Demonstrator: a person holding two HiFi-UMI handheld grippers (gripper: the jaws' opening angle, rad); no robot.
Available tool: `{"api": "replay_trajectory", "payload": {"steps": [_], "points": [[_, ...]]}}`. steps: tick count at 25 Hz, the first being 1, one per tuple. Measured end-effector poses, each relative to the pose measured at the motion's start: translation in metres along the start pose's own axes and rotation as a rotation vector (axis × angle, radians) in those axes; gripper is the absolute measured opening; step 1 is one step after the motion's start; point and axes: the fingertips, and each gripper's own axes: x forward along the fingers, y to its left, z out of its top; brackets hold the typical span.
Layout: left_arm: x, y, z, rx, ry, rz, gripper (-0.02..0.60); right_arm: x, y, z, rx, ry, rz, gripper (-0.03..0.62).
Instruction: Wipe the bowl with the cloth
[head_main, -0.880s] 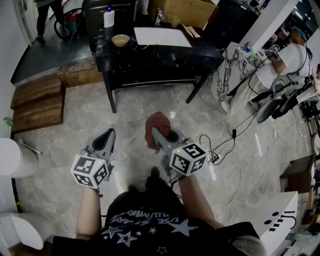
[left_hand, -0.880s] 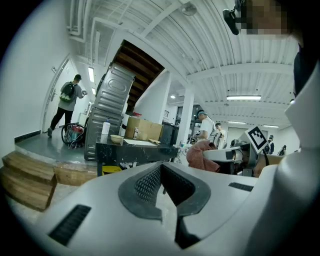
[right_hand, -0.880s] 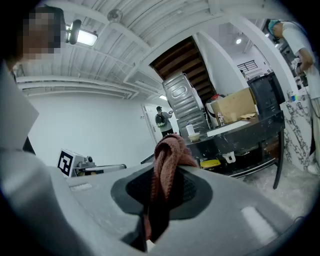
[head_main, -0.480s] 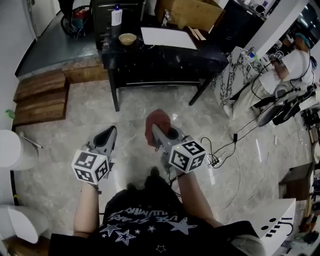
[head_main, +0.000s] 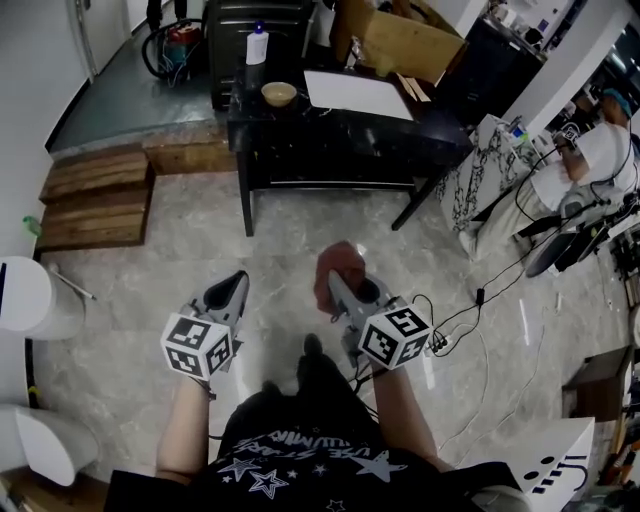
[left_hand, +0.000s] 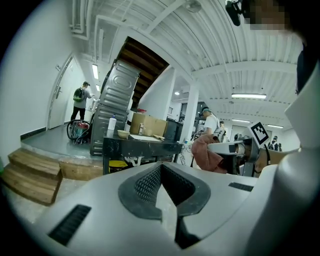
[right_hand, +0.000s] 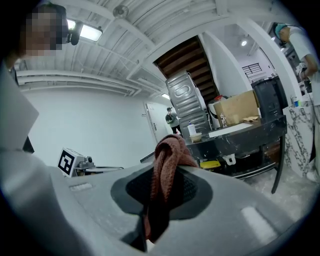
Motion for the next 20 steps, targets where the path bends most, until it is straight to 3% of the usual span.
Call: {"api": "replay_trajectory", "payload": {"steps": [10,20], "points": [[0.039,0.036,0.002,-0.007,0.053,0.038,0.006,0.053,-0.062,0.018,0.049,-0.018,-0.009,0.066],[0.138,0.076,0.047,-0.029,0.062,0.087,0.006,0.137,-0.142,0.061,0.075,0.006,0.06,0.066]]}}
